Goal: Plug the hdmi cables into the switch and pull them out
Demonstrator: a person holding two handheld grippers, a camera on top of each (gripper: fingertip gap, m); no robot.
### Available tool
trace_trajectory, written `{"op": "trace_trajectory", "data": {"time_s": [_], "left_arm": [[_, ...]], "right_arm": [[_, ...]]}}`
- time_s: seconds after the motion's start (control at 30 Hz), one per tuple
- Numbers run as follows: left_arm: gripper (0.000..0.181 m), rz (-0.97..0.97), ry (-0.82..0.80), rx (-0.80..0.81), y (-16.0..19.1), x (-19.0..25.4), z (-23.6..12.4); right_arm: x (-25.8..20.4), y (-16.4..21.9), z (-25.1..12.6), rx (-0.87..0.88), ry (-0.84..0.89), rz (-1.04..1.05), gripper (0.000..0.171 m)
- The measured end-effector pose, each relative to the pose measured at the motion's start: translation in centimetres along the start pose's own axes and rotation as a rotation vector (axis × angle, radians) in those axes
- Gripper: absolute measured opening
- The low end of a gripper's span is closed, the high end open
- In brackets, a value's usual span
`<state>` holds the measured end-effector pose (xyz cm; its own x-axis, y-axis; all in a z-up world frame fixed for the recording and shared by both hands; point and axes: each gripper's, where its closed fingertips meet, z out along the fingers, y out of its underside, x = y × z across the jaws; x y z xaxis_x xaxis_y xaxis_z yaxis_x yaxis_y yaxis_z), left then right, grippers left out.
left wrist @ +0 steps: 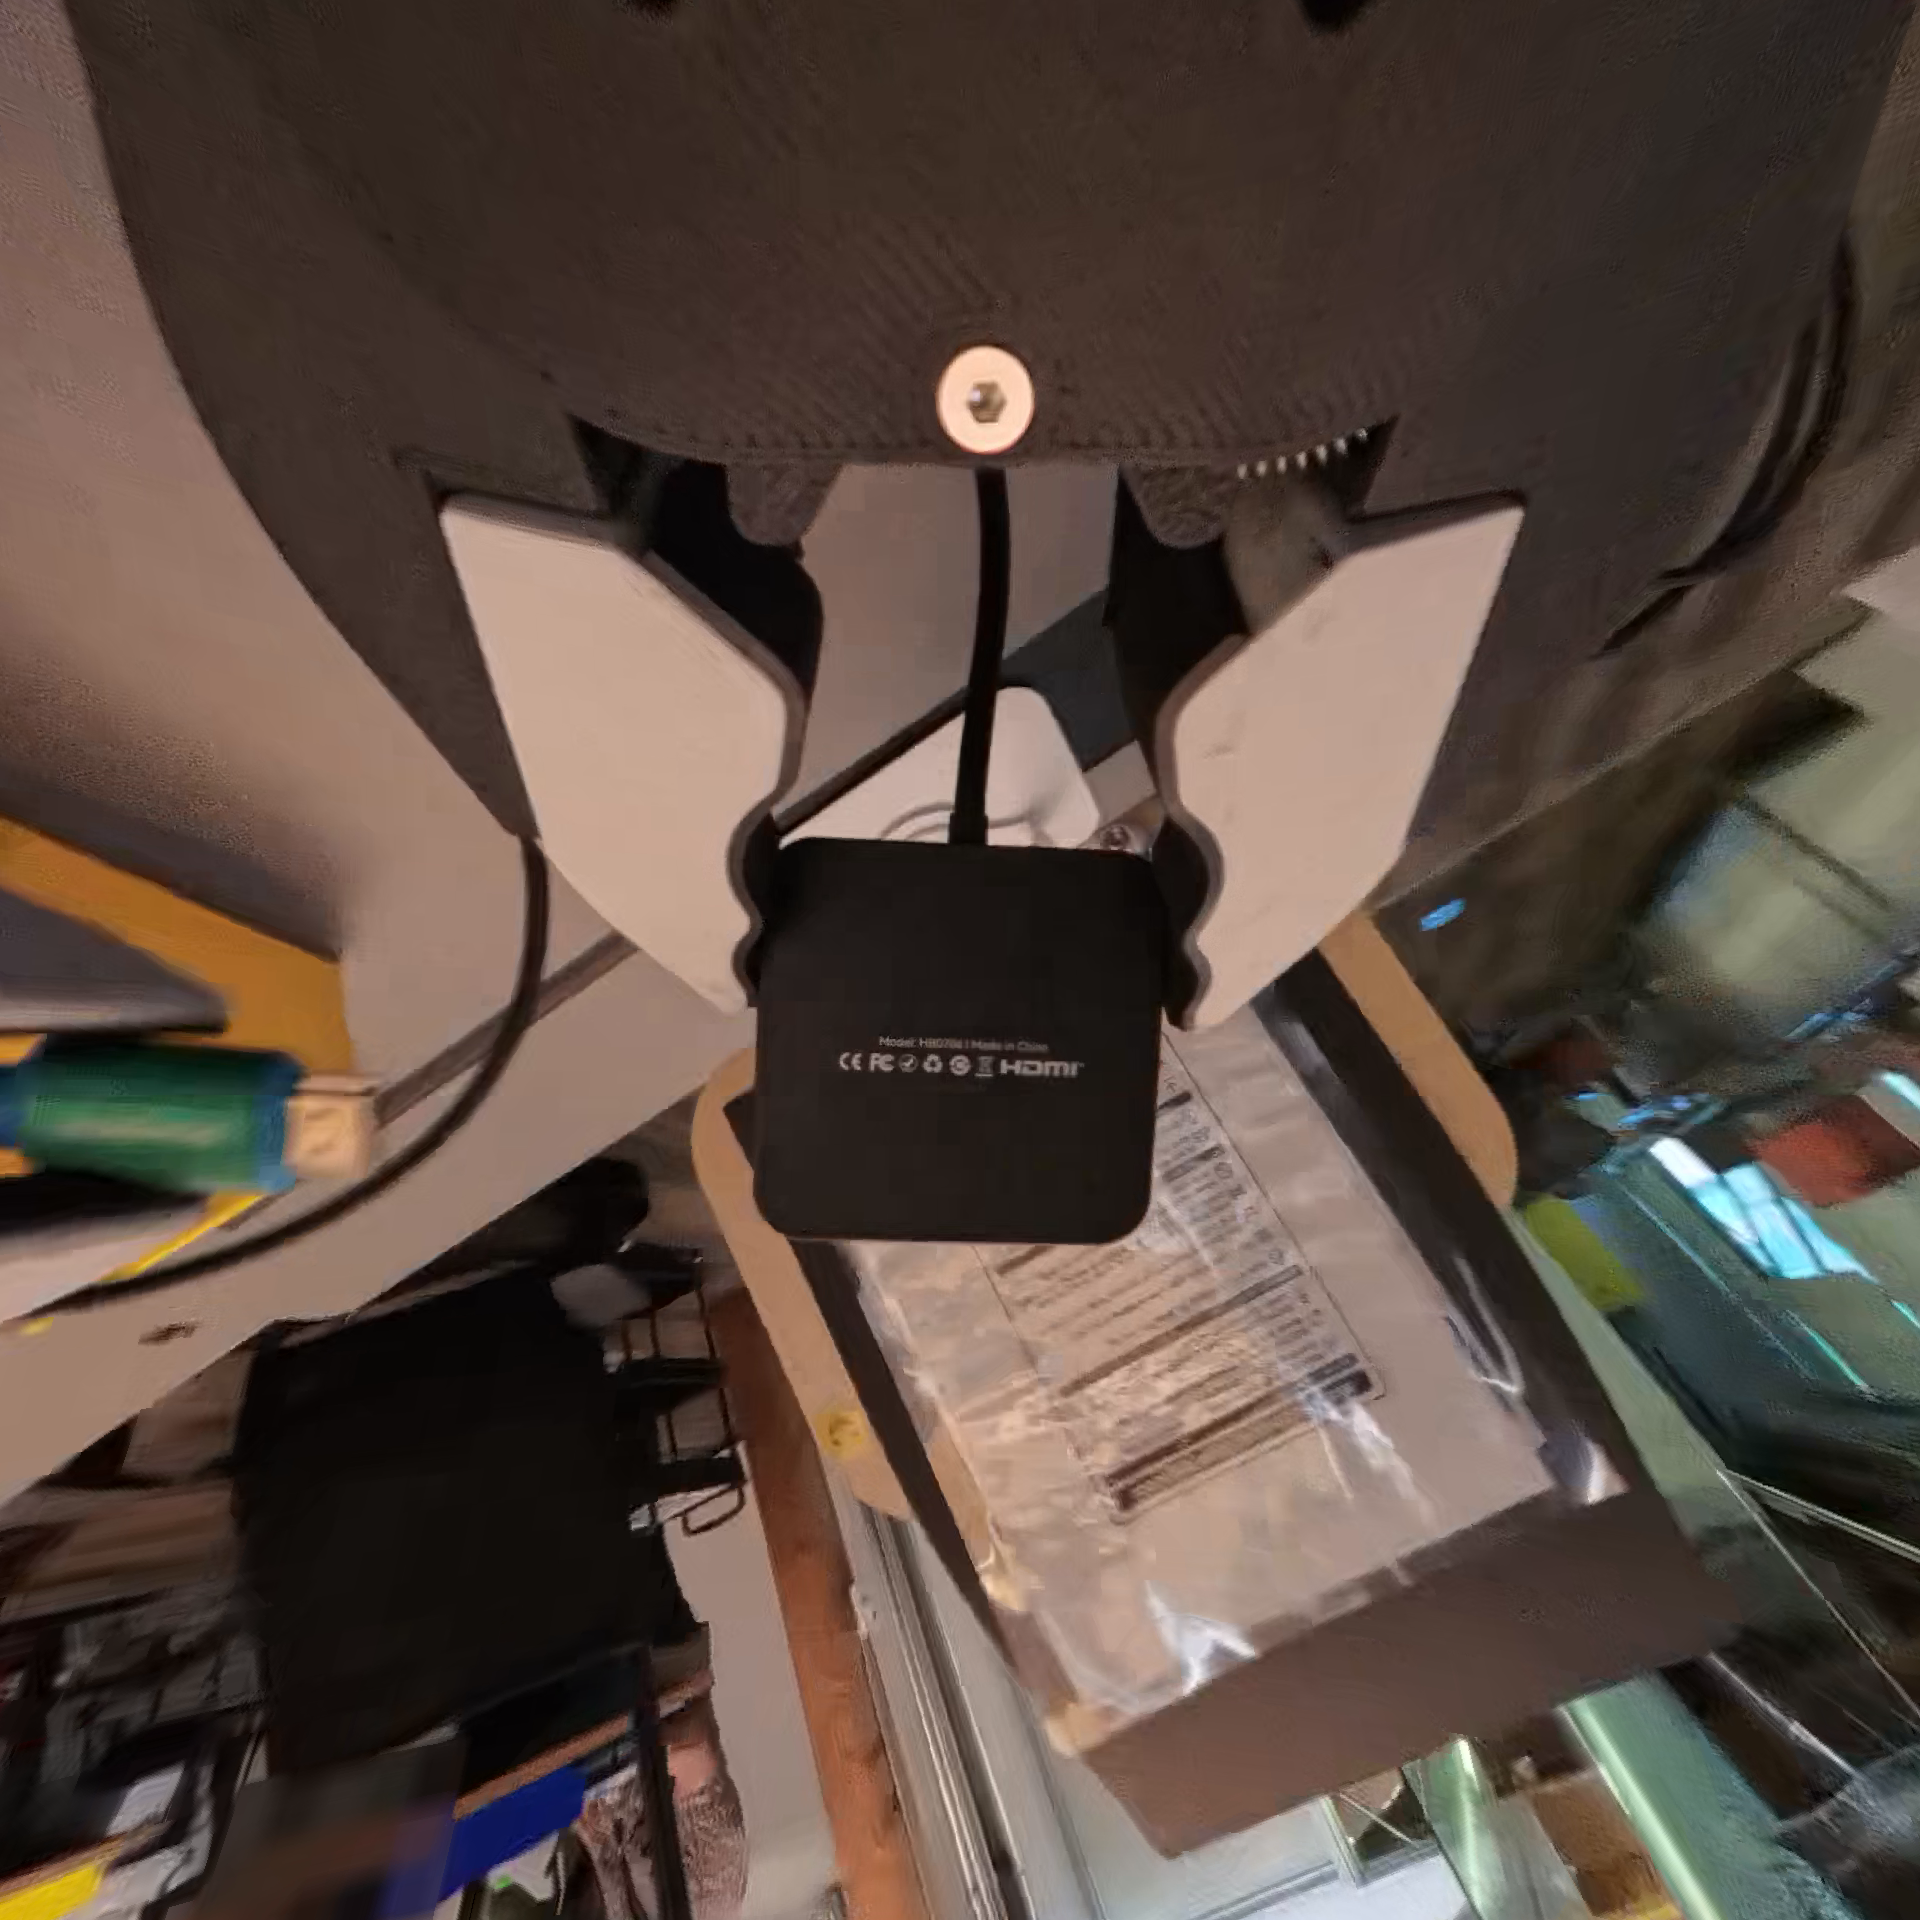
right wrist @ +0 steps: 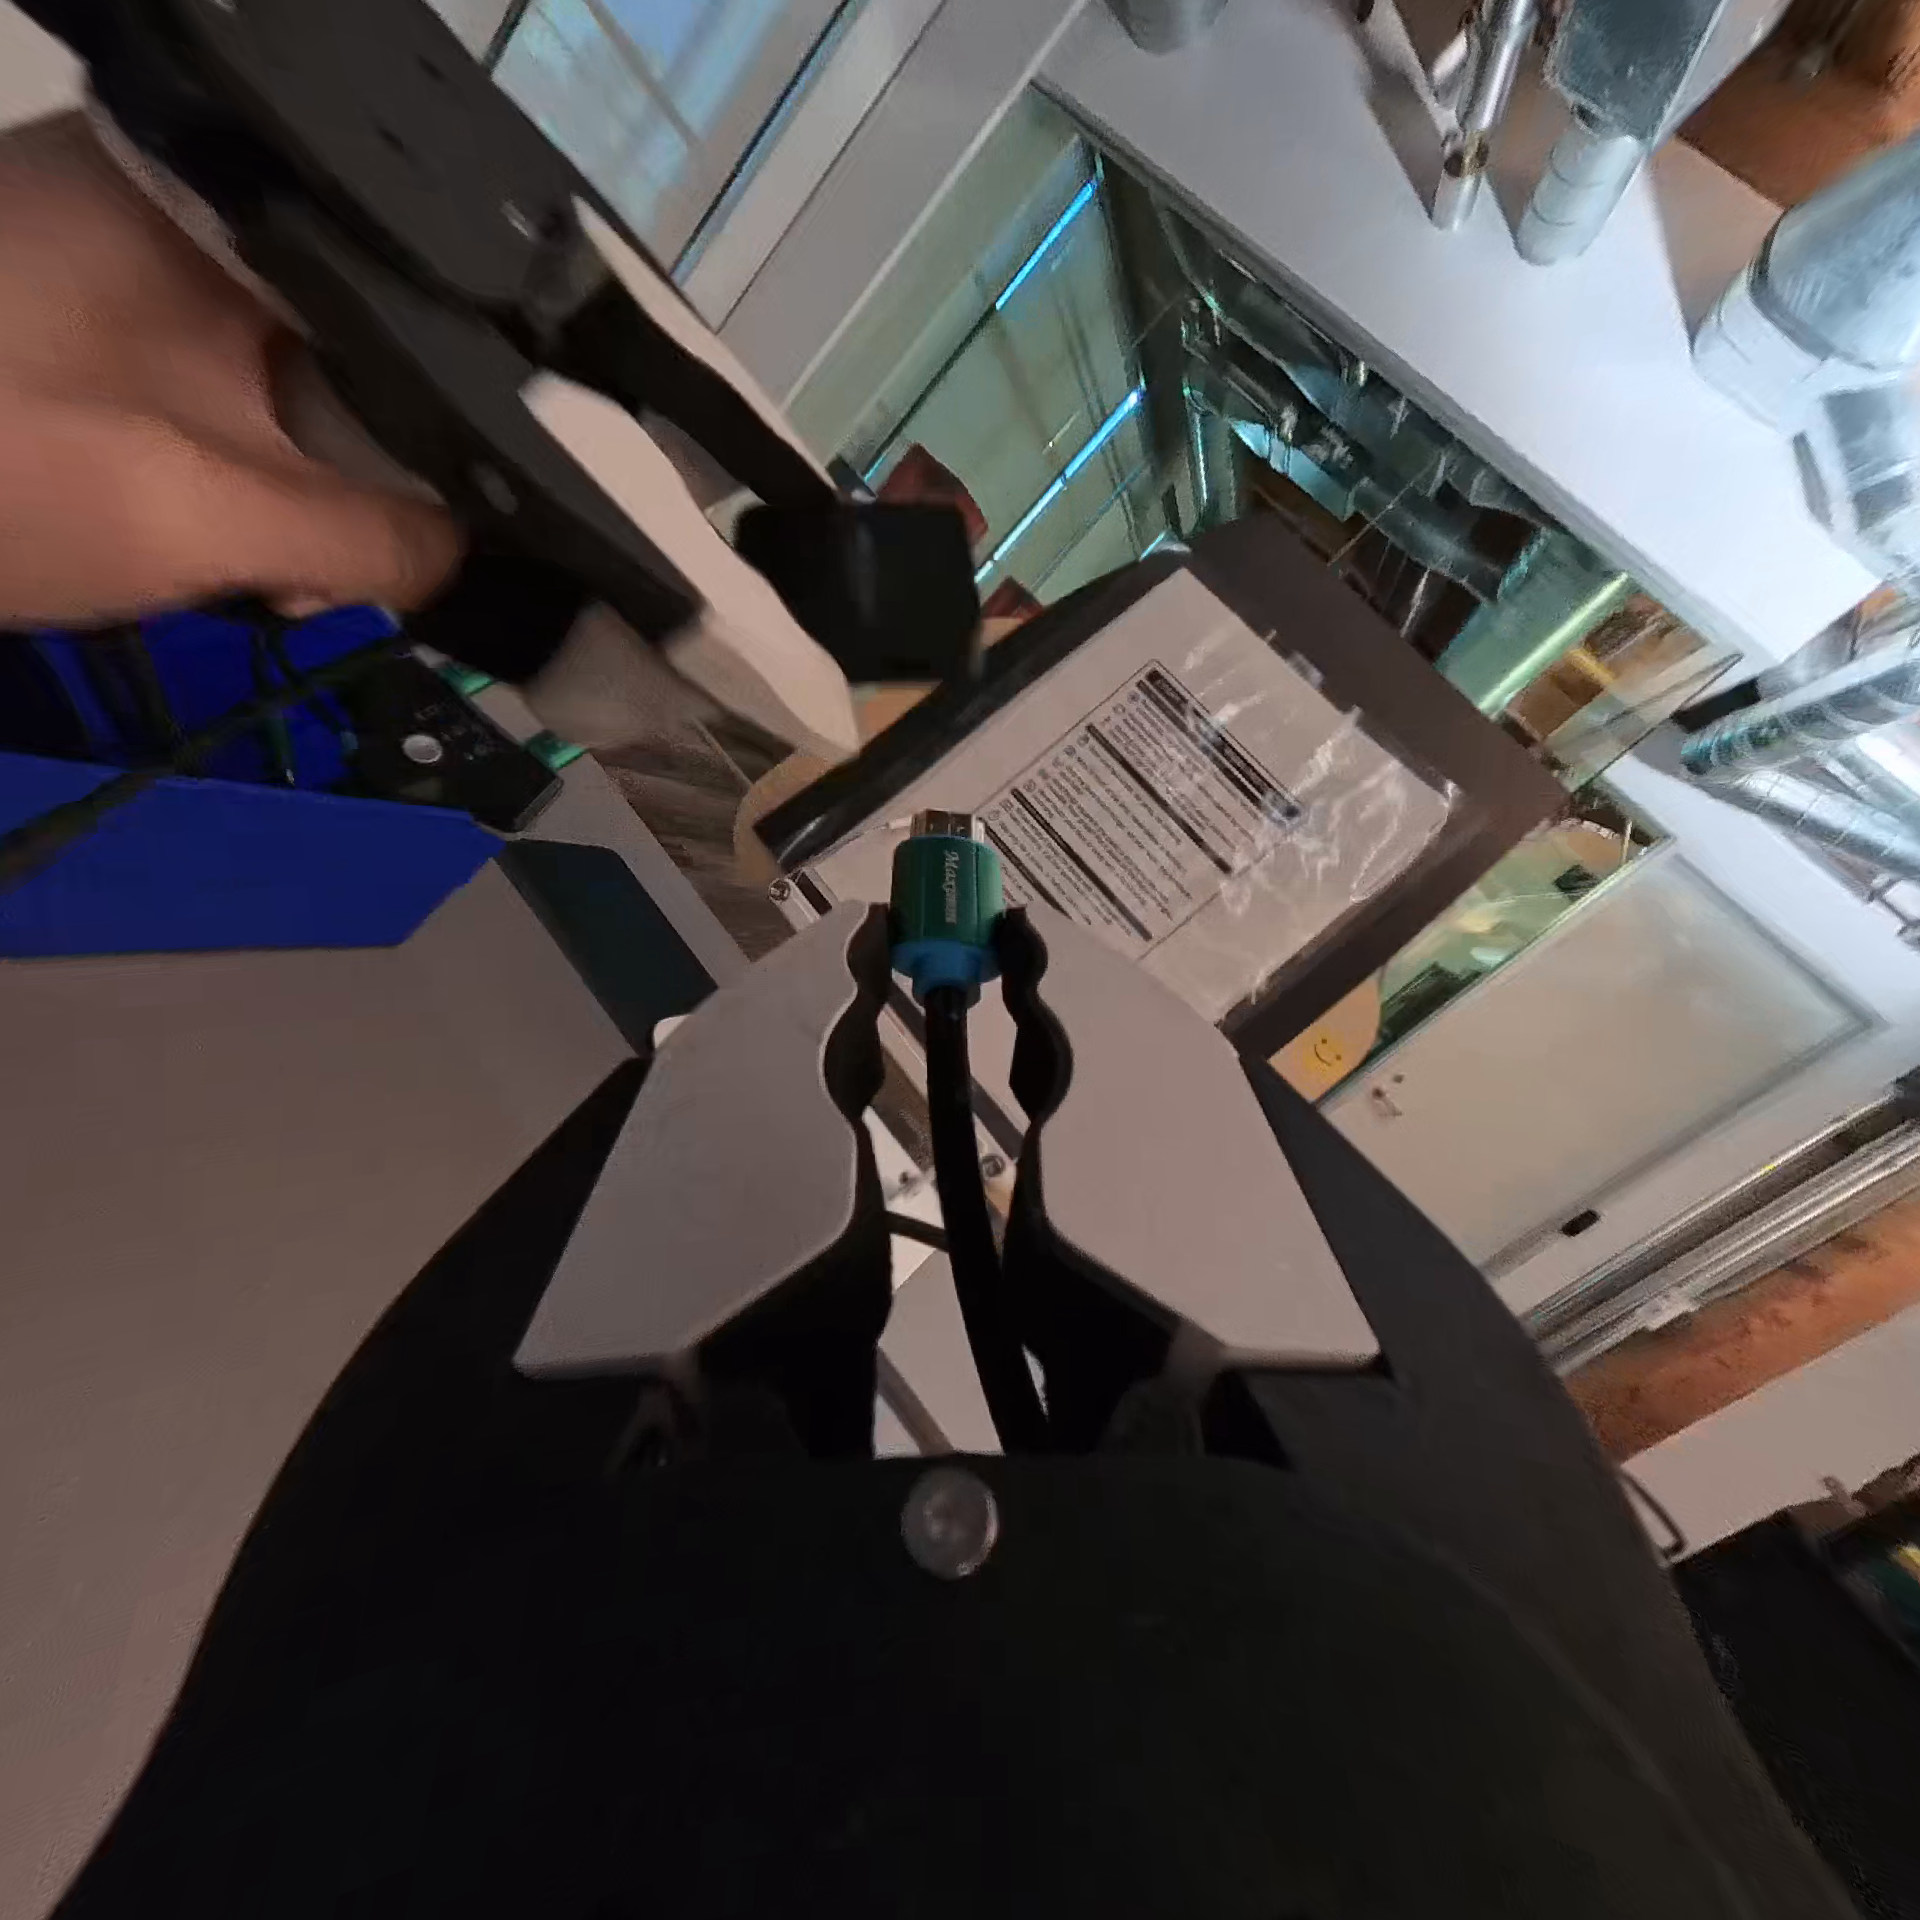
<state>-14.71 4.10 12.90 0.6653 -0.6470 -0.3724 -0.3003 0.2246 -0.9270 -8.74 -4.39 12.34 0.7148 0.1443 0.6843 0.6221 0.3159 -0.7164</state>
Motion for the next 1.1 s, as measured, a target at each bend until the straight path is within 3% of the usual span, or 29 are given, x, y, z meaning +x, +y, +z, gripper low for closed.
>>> {"op": "trace_trajectory", "data": {"time_s": [0.1,0.33,0.6,0.8,1.1], "left_arm": [[0.071,-0.264,0.265,0.081,-2.0,0.2,-2.2],[0.071,-0.24,0.298,0.166,-4.7,0.0,-5.4],[0.071,-0.257,0.361,0.171,-5.0,1.0,-5.5],[0.071,-0.262,0.375,0.142,-4.4,1.7,-4.7],[0.071,-0.235,0.379,0.119,-4.0,2.5,-4.2]], "right_arm": [[1.8,-1.0,-1.0,0.026,-0.03,0.118,0.021],[9.3,-0.7,-7.8,-0.048,-0.049,0.245,0.021],[15.2,10.2,-16.6,-0.366,-0.037,0.389,0.022],[13.6,17.7,-18.1,-0.573,-0.15,0.584,0.022],[7.3,21.5,-16.5,-0.814,-0.404,0.731,0.021]]}}
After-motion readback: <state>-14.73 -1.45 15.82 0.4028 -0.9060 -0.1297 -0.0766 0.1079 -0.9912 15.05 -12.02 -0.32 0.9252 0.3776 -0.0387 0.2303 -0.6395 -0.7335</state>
